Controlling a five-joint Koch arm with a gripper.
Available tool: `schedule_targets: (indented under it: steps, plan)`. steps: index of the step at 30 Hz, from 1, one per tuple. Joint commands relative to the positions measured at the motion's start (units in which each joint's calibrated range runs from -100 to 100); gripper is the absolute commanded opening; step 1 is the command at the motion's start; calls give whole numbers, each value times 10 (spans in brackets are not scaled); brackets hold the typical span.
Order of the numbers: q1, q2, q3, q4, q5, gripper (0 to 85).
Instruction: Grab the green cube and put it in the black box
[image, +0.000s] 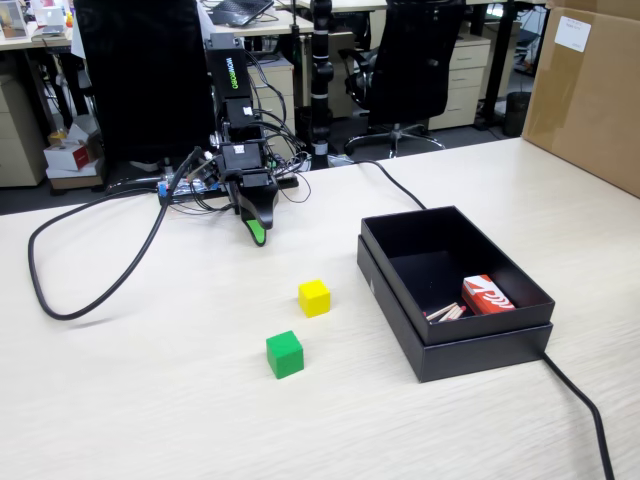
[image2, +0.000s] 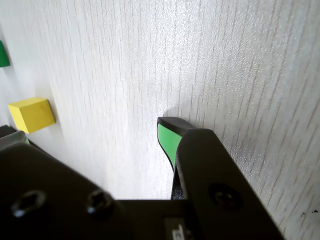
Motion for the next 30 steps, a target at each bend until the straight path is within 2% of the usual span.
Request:
schedule_targets:
  steps: [1, 18, 30]
  plan:
    - [0, 3, -34, -19, -1, 500]
    - [-1, 6, -11, -29, -2, 488]
    - [-10, 80, 346, -282, -1, 473]
